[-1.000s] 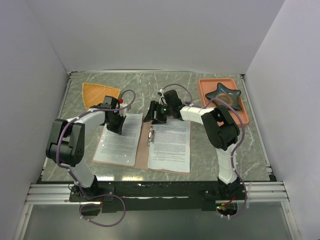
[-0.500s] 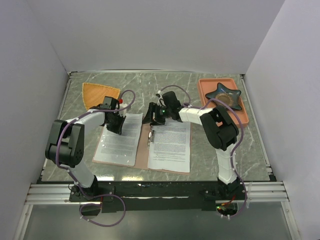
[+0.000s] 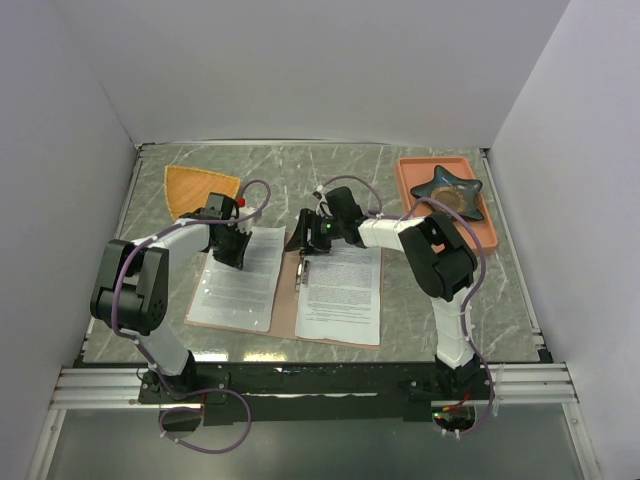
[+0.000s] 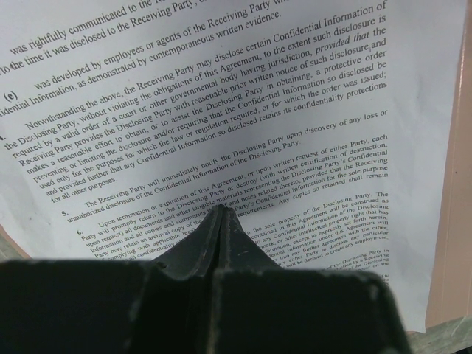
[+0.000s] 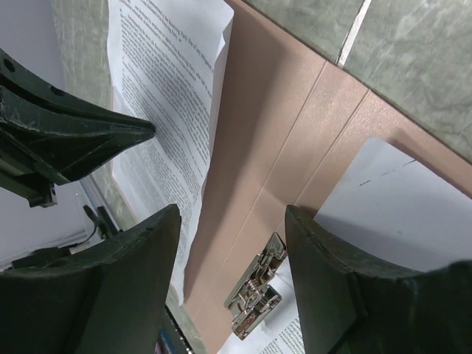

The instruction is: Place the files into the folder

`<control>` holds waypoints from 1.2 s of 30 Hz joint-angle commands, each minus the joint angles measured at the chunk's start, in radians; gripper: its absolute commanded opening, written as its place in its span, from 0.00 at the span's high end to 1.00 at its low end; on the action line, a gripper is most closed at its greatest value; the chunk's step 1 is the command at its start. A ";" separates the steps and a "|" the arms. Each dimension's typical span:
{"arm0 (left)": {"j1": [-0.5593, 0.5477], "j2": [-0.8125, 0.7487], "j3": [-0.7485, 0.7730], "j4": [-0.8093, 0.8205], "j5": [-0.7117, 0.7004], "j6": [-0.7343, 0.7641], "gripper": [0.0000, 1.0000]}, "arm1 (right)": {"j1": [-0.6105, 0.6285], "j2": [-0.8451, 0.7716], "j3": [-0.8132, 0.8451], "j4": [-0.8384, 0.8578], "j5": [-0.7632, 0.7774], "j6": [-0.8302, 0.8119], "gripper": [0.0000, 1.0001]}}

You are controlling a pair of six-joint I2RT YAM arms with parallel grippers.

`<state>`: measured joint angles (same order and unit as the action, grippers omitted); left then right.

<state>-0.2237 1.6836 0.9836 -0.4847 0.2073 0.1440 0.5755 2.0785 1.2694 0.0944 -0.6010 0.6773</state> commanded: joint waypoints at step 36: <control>0.001 -0.028 -0.022 0.000 -0.046 0.011 0.98 | 0.011 -0.170 -0.125 0.176 -0.099 0.116 0.44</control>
<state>-0.2237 1.6779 0.9798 -0.4812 0.2001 0.1452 0.5766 1.9732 1.1660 0.2352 -0.6868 0.7856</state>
